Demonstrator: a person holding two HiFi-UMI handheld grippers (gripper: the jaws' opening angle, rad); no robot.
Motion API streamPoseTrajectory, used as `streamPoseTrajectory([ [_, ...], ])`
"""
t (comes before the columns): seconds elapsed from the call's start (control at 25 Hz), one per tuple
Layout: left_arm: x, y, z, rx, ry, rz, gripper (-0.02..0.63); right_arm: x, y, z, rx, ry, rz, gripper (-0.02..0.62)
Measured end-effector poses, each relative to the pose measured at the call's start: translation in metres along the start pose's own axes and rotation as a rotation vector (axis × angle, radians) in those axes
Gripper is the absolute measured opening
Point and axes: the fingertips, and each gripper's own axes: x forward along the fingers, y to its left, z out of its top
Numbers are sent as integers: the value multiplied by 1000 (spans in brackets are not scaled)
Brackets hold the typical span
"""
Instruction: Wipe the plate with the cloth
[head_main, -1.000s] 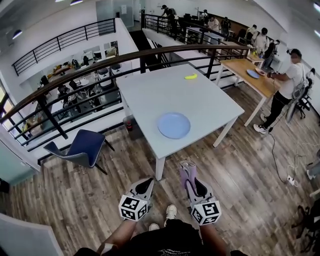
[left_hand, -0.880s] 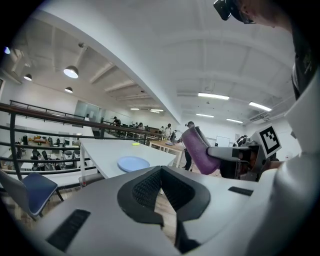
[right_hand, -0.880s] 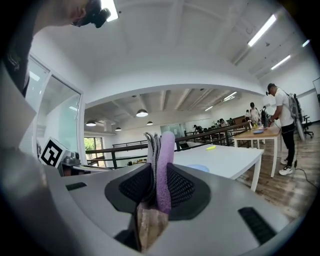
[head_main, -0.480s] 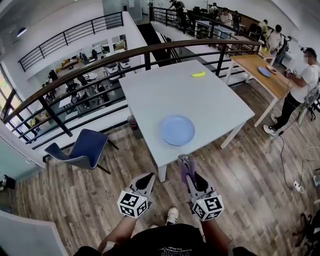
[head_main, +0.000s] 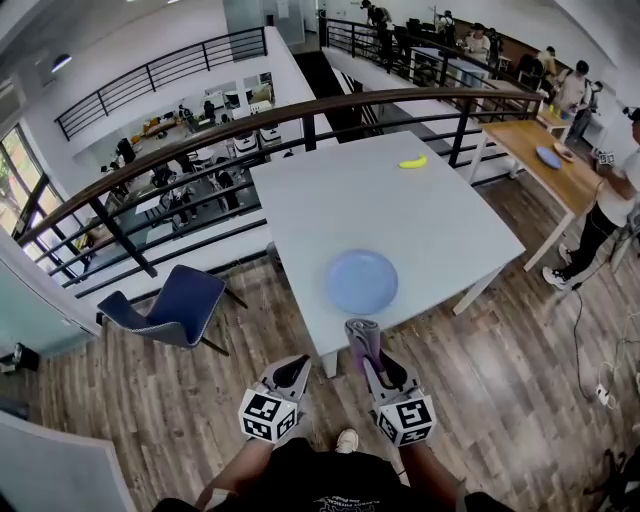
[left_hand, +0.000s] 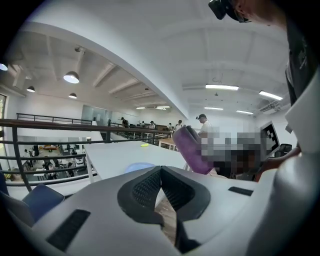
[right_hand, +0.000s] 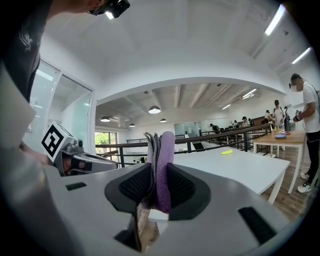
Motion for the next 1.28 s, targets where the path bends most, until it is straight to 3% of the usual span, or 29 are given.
streamPoseTrajectory([
  [0.2, 17, 22, 8, 3, -7, 0, 14, 34, -5, -1, -42, 37, 7, 104],
  [0.76, 81, 125, 57, 10, -75, -36, 14, 162, -8, 52, -86, -16, -20, 104],
  [1.28, 109, 174, 65, 2, -60, -73, 14, 210, -12, 62, -91, -3, -76, 104],
])
